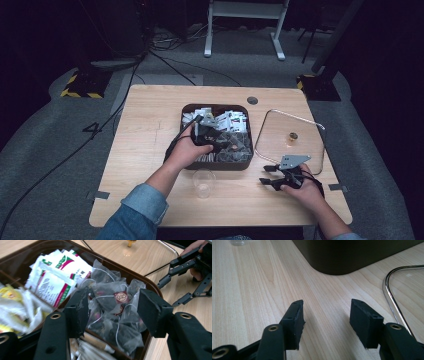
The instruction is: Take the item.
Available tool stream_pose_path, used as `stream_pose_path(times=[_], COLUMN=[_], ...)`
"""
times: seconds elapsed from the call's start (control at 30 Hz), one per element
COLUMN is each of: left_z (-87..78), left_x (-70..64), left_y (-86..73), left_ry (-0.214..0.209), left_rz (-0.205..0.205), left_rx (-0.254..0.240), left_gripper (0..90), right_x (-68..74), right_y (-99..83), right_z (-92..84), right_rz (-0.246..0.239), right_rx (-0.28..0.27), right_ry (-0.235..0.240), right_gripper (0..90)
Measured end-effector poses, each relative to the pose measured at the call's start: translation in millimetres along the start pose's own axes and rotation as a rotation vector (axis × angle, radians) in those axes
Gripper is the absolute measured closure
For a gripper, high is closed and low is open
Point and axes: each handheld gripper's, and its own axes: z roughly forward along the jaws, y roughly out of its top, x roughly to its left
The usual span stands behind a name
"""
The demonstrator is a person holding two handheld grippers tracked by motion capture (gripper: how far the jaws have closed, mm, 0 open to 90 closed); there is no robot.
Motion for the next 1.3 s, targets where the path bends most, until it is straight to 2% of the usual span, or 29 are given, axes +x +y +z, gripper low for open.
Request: stream_pose_path(times=[0.17,0.37,0.47,0.63,1.03,1.1,1.23,1.3], left_z=[12.1,23.6,28.7,34.3,53.9,55.7,56.6,57.5], left_x=[0.3,1.4,-0.2,-5.4,-5.8,-4.9,-2.7,-1.1], left_y=[3.3,9.1,11.9,12.8,13.9,14.9,15.4,15.1], left_ry=[-0.018,-0.014,-0.027,-0.036,-0.032,-0.022,0.006,0.003], left_rz=[0.0,0.016,0.024,0.021,0.017,0.018,0.036,0.032], left_rx=[0.02,0.092,0.119,0.141,0.192,0.202,0.237,0.245], left_gripper=[43.8,44.2,44.5,46.7,47.0,48.9,59.9,61.2], right_x=[-0.1,0.0,-0.3,0.8,0.8,0.8,1.2,1.2], right_y=[0.0,0.3,0.5,0.7,0.9,0.9,0.9,0.9], right_z=[0.0,0.3,0.6,0.8,1.1,1.1,1.1,1.1], right_rz=[0.0,0.0,0.003,-0.004,-0.003,-0.003,-0.005,-0.005], right_rx=[0.0,0.0,-0.001,0.002,0.001,0.002,0.002,0.002], right_ry=[0.001,-0.001,0.0,-0.008,-0.007,-0.007,-0.008,-0.009], right_gripper=[45.2,45.2,45.2,44.8,44.7,44.7,44.6,44.6])
